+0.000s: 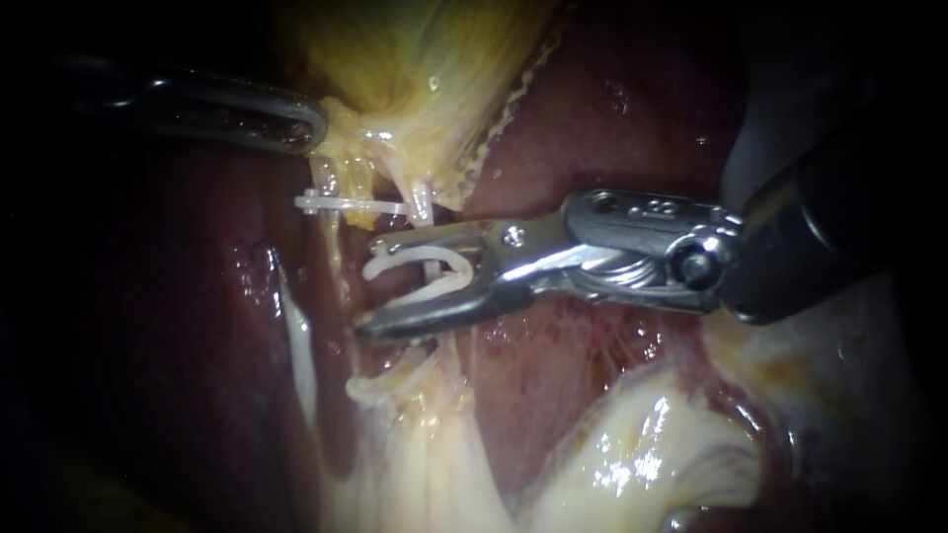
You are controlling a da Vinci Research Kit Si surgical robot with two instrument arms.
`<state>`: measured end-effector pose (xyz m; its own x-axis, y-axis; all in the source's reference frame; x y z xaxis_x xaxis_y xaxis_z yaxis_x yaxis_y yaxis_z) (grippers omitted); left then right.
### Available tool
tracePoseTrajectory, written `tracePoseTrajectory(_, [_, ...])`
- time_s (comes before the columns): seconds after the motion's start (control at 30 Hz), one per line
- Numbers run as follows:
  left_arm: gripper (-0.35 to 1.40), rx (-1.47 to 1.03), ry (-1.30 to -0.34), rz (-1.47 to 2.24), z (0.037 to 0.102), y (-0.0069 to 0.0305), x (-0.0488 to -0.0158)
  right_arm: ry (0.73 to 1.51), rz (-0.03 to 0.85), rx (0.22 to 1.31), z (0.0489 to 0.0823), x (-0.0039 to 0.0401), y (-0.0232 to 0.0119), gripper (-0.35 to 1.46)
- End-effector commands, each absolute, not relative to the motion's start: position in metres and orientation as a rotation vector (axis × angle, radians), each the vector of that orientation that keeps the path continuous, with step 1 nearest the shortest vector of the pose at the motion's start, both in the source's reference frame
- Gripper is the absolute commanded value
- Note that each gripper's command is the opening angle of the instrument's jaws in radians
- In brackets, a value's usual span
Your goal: Clipping third clip right tube
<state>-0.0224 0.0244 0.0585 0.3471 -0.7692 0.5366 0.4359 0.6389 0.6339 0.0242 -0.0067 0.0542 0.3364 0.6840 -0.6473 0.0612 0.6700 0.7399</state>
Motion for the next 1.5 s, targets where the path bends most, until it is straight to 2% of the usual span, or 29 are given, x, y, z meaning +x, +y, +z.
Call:
tracePoseTrajectory(0.03, [-0.35,0.418,-0.921,-0.81,0.0585,0.0244,-0.0223,1.176,0.459,0.766,0.054,0.0238,-0.0067,0.5])
tracePoseTrajectory(0.4, [-0.35,0.418,-0.92,-0.817,0.0586,0.0244,-0.0222,1.177,0.449,0.799,0.0532,0.0198,-0.0051,0.5])
tracePoseTrajectory(0.73, [-0.35,0.419,-0.92,-0.816,0.0586,0.0244,-0.022,1.154,0.489,0.833,0.0572,0.0193,-0.0037,0.5])
tracePoseTrajectory(1.0, [-0.35,0.419,-0.92,-0.816,0.0586,0.0244,-0.022,1.128,0.532,0.901,0.0612,0.0211,-0.0041,0.5])
tracePoseTrajectory(1.23, [-0.35,0.419,-0.92,-0.816,0.0587,0.0244,-0.022,1.201,0.562,1.003,0.0627,0.0244,-0.005,0.5])
tracePoseTrajectory(1.5, [-0.35,0.419,-0.92,-0.816,0.0588,0.0245,-0.022,1.32,0.561,1.109,0.0618,0.0256,-0.005,0.49])
